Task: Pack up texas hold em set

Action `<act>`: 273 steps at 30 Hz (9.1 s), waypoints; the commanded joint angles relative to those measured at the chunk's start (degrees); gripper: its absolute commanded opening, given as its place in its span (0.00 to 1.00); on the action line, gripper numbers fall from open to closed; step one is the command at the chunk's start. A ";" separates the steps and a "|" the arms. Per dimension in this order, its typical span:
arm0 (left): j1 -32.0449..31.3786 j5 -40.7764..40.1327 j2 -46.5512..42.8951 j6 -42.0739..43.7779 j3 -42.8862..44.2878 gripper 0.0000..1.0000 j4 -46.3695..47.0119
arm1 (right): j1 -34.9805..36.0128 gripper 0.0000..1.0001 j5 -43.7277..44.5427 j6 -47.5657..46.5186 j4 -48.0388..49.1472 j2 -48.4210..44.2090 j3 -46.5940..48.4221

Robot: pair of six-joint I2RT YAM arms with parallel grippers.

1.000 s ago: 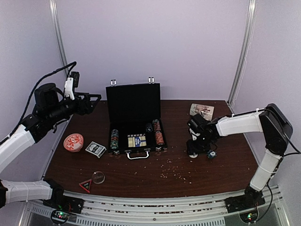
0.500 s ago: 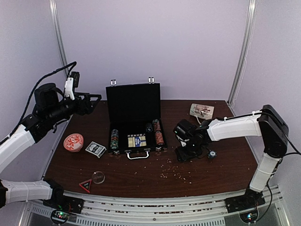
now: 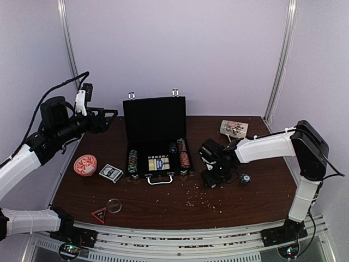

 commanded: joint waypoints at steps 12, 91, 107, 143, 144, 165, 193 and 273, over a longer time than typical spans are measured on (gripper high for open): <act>0.37 0.97 -0.06 -0.51 1.06 0.82 2.27 | 0.53 0.50 -3.61 1.21 -0.80 1.29 -1.30; 0.37 0.02 1.82 0.15 0.92 0.82 2.36 | -0.23 0.68 -10.07 -15.01 7.63 28.84 59.18; 0.37 -12.92 4.08 -3.18 -0.60 0.84 -8.18 | 11.96 0.67 -2.57 -10.41 19.69 -5.64 19.47; 0.32 -15.69 26.90 -25.42 -15.44 0.89 -4.99 | 10.27 0.69 6.85 -11.97 28.78 -34.07 -14.87; 0.32 -15.75 28.40 -24.69 -14.21 0.89 -4.60 | 10.27 0.69 6.87 -11.97 28.91 -34.35 -15.34; 2.67 -21.54 48.08 -15.25 8.30 0.94 -13.14 | 9.70 0.70 7.63 -11.66 30.53 -33.65 -17.93; 6.38 -15.60 54.54 -15.10 10.09 0.98 -7.48 | 9.68 0.70 9.08 -11.44 31.33 -33.55 -18.57; -10.91 -9.81 64.64 40.58 40.43 0.98 -19.98 | 9.01 0.70 12.97 -11.88 36.38 -32.21 -21.71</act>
